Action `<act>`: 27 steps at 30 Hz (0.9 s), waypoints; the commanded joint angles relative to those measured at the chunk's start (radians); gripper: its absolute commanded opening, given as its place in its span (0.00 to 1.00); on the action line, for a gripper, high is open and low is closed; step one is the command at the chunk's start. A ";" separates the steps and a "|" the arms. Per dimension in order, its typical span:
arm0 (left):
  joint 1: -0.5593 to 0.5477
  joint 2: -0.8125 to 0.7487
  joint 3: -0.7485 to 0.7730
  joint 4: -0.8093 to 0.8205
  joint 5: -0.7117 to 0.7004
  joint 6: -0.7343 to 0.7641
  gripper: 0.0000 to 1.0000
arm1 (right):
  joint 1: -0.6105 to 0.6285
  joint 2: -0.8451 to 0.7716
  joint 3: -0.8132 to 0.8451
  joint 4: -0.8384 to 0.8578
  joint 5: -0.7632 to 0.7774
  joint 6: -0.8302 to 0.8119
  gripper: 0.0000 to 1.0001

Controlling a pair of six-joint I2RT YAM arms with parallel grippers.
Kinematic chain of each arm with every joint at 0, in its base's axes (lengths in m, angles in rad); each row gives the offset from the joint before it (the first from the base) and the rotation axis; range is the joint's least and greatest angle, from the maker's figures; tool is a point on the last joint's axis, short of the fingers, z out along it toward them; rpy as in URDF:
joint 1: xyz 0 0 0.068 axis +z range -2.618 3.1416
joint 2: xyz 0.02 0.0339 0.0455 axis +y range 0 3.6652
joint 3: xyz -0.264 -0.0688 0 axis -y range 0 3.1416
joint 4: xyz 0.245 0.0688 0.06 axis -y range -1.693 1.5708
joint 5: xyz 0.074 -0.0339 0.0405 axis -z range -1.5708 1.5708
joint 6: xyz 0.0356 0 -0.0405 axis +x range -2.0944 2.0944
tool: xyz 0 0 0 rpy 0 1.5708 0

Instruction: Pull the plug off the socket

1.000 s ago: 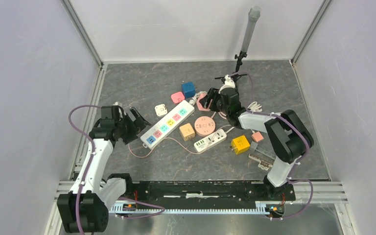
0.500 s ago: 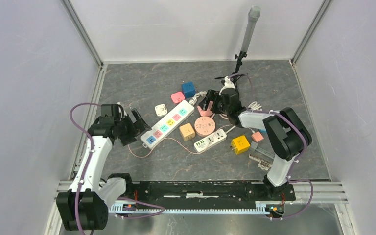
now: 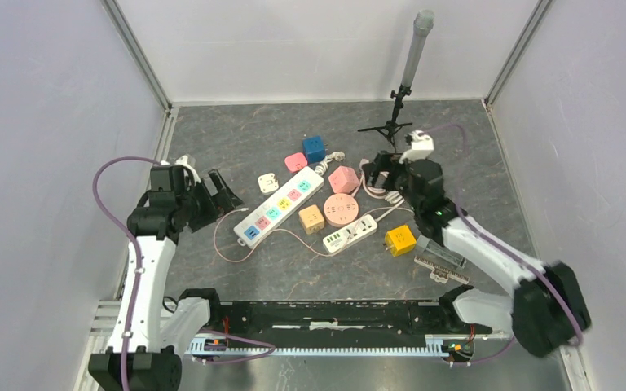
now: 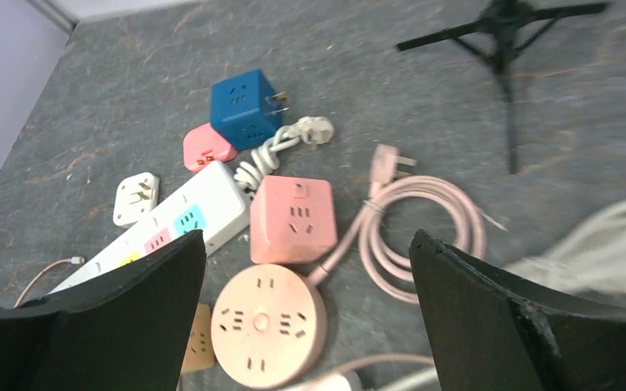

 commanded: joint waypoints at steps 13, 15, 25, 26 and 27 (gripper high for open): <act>-0.002 -0.292 0.293 -0.212 -0.090 0.059 1.00 | -0.001 -1.023 0.094 -0.811 0.604 -0.154 0.98; -0.007 -0.310 0.347 -0.243 -0.121 0.061 1.00 | -0.002 -1.069 0.163 -0.885 0.668 -0.164 0.98; -0.042 -0.338 0.419 -0.277 -0.168 0.056 1.00 | -0.003 -1.102 0.473 -0.968 0.916 -0.344 0.98; -0.050 -0.339 0.419 -0.279 -0.171 0.058 1.00 | -0.001 -1.103 0.485 -0.963 0.921 -0.352 0.98; -0.052 -0.340 0.419 -0.280 -0.175 0.058 1.00 | -0.002 -1.103 0.493 -0.958 0.925 -0.356 0.98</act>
